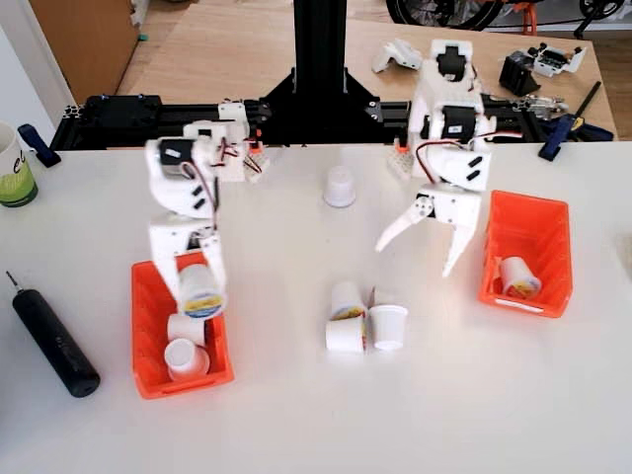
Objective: Sort the coffee pods, blue into left, red into right
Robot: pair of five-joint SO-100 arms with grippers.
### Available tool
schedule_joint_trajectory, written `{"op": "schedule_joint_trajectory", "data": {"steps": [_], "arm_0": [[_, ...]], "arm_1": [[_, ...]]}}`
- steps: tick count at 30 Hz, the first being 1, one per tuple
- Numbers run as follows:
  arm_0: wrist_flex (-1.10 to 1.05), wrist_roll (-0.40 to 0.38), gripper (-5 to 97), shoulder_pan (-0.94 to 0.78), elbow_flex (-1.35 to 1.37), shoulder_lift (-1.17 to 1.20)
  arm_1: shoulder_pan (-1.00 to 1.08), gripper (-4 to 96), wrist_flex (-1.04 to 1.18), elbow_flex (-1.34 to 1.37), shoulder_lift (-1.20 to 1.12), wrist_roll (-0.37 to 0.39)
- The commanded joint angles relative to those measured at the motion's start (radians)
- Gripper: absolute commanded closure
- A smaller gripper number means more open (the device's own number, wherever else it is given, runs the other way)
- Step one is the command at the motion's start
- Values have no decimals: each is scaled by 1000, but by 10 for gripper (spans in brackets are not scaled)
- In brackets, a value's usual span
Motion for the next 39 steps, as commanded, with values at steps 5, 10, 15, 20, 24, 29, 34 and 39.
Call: {"op": "schedule_joint_trajectory", "data": {"steps": [5,10,15,20,24,29,34,39], "arm_0": [[3,-264,739,135,8,12],[-8,-351,632,153,-5,-72],[6,-357,606,152,-11,-67],[8,-284,619,133,0,-37],[8,-183,631,89,0,3],[8,75,644,-34,3,81],[8,244,639,-138,411,403],[8,264,632,-199,916,770]], "arm_1": [[86,490,-313,176,40,-55],[101,484,-560,344,-11,193],[161,492,-497,235,-61,224],[216,476,-287,127,-49,-78],[218,477,-212,130,-12,-337],[224,477,-130,133,-2,-471],[221,460,-81,258,61,-483],[224,447,-293,638,305,-446]]}}
